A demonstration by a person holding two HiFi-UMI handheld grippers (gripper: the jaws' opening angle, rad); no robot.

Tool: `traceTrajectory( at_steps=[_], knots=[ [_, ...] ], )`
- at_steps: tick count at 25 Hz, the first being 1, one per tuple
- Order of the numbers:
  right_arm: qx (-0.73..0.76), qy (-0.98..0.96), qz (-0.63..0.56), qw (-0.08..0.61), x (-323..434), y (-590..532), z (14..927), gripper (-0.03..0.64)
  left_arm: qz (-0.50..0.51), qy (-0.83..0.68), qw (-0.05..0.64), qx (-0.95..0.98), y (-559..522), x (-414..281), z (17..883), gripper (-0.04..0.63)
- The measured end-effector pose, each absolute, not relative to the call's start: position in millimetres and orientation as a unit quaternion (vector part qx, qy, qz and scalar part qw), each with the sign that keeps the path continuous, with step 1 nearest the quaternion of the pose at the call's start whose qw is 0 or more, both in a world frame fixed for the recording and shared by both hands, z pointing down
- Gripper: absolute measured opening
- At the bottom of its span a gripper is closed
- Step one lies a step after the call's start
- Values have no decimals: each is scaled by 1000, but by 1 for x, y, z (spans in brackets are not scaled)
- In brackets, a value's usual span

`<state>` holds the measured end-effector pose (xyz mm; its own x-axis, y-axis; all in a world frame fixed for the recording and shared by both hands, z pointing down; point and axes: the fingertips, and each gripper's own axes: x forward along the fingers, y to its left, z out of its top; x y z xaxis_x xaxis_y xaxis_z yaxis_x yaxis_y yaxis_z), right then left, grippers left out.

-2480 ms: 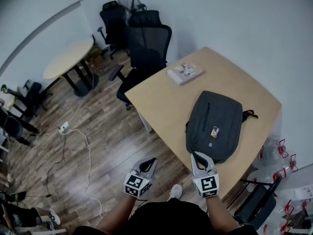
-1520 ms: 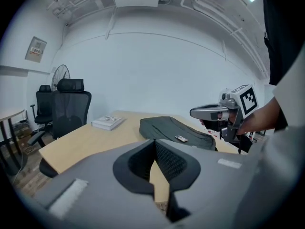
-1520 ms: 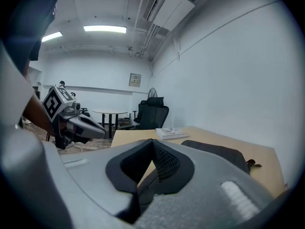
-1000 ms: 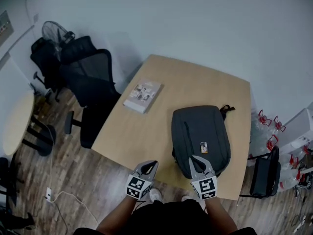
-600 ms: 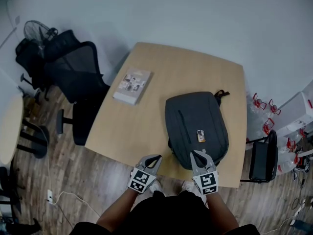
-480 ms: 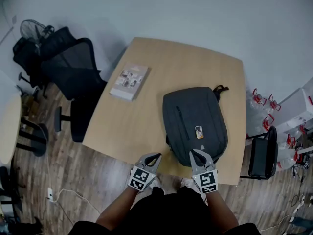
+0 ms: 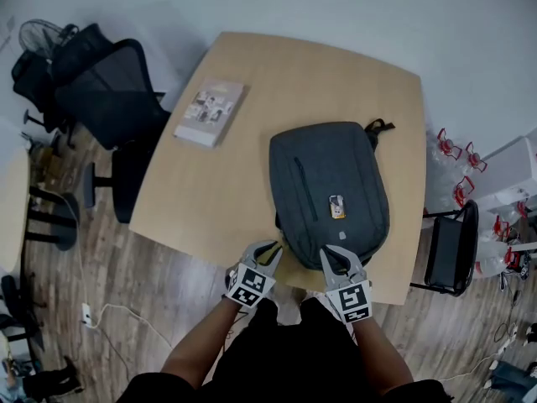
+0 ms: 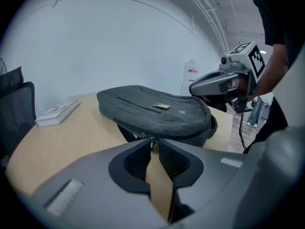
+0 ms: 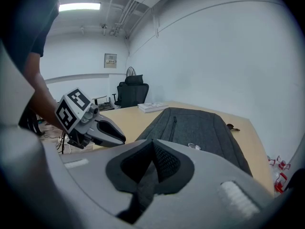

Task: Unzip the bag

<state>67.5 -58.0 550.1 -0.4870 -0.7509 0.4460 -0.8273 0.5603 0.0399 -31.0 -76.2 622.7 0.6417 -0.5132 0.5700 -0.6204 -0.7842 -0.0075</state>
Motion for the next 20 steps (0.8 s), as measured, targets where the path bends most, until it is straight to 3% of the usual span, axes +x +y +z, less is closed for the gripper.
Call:
traceTrajectory(
  at_steps=[8,20],
  knots=[
    [446,-865,98,206,65,-57,552,3,342,-302,86,885,-83,-21,650,105],
    [435,-868,101,217,73,-63,557,3,364,-295,77,880,-88,-13,658,69]
  ],
)
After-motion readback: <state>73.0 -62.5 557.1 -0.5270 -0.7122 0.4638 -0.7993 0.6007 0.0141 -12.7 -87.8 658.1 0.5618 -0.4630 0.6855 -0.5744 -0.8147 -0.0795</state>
